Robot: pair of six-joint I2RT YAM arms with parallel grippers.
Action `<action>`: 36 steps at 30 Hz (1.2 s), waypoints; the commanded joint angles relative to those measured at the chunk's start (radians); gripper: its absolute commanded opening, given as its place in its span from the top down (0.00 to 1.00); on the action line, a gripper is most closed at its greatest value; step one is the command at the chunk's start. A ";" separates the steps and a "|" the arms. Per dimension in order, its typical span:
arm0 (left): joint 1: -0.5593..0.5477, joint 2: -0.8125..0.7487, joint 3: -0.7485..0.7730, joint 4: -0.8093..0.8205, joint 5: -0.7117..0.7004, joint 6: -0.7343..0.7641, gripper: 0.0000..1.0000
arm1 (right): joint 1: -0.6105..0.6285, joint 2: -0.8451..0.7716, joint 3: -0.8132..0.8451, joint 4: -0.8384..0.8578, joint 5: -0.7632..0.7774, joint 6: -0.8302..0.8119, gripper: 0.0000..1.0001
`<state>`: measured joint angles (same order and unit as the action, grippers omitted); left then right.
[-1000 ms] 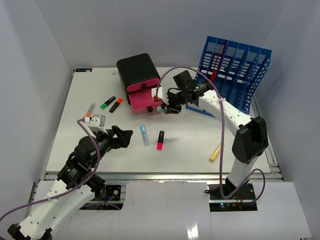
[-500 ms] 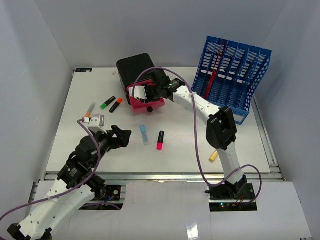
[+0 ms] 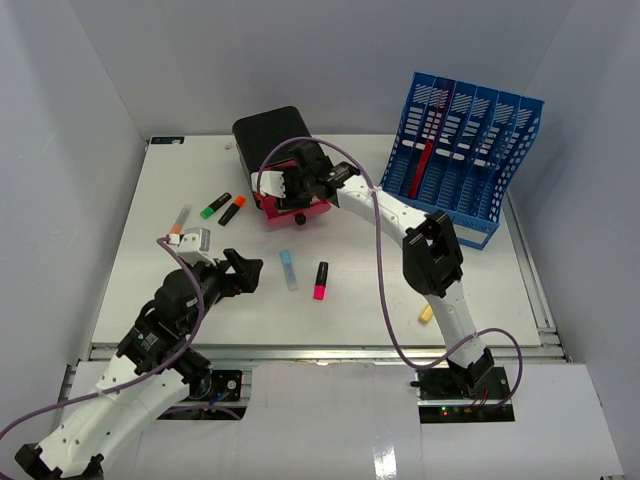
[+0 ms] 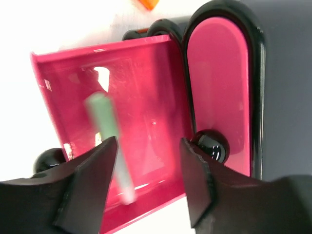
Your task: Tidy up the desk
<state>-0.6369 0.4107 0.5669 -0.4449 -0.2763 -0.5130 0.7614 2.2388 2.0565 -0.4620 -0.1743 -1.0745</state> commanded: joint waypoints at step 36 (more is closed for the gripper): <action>0.851 1.342 0.586 0.363 0.269 0.613 0.07 | -0.614 -0.997 -1.063 -0.161 -0.971 0.153 0.25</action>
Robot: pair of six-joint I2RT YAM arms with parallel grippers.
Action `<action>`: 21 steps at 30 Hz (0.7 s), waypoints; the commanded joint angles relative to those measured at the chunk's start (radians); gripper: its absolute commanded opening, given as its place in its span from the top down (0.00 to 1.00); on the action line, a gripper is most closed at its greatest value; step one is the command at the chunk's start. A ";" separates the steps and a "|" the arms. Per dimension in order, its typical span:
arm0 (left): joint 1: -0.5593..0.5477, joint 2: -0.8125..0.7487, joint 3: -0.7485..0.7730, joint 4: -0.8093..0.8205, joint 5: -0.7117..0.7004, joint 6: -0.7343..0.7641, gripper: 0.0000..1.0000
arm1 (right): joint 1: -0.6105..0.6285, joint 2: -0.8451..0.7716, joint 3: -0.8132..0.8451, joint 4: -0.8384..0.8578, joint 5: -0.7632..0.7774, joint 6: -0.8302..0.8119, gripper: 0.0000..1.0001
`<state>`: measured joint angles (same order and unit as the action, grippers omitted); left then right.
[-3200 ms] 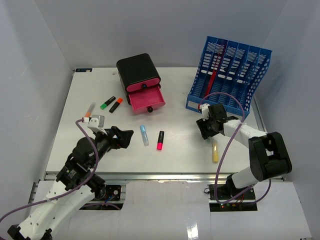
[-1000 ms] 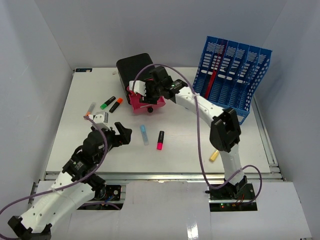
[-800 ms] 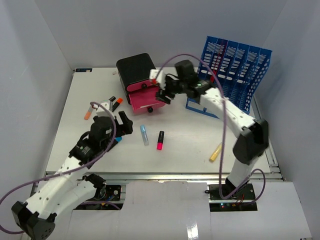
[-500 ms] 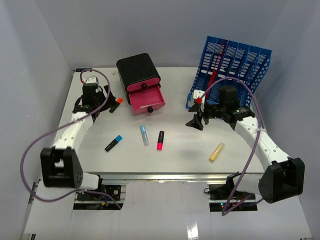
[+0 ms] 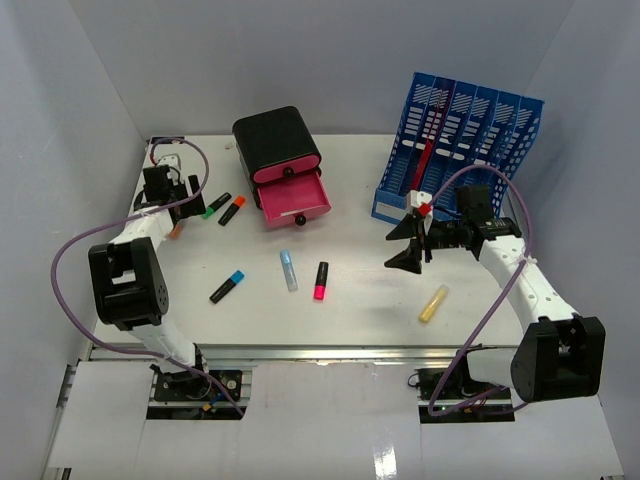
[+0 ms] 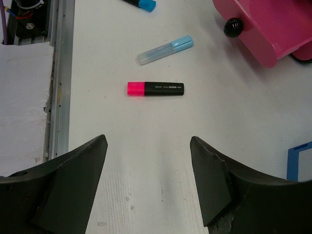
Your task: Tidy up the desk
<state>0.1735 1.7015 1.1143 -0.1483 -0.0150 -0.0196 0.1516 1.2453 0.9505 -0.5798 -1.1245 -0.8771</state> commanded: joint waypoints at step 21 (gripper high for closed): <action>0.136 0.296 0.147 -0.015 0.101 0.106 0.45 | -0.044 0.017 0.040 -0.064 -0.001 -0.069 0.25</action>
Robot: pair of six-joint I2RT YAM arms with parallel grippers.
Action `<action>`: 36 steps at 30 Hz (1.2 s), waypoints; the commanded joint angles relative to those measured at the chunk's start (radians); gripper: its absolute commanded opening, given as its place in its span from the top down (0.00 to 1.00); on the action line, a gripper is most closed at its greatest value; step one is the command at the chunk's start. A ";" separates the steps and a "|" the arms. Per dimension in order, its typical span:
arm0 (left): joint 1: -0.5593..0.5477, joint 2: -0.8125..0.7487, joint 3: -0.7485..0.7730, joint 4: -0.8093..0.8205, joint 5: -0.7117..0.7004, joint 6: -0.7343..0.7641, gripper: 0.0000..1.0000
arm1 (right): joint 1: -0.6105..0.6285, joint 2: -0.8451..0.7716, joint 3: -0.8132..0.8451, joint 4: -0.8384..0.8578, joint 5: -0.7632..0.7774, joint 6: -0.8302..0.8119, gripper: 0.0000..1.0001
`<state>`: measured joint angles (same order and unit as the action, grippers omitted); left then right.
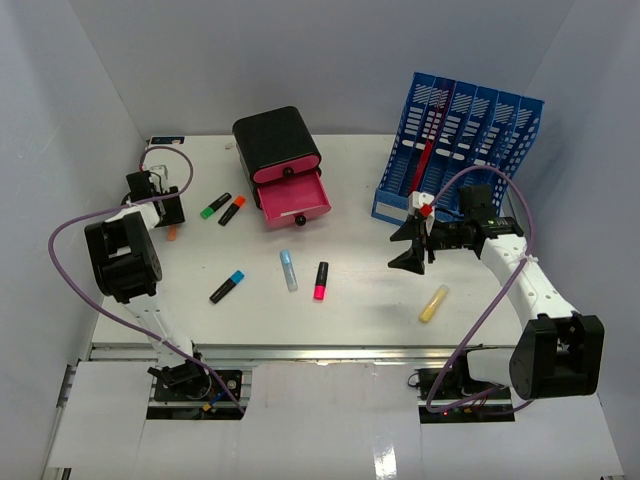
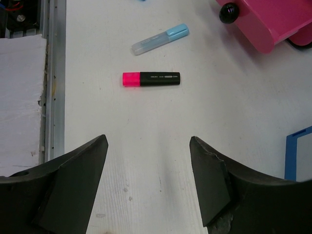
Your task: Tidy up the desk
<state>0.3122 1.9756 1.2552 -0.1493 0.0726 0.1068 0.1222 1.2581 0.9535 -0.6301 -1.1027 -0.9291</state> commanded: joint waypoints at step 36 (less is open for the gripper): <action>-0.461 -0.606 -0.143 0.036 0.327 -0.443 1.00 | -0.068 0.025 0.021 0.003 -0.022 0.013 0.26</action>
<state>0.0152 1.3753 0.9107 0.0807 0.5848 -0.6902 0.0643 1.2768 0.9535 -0.6304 -1.1084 -0.9222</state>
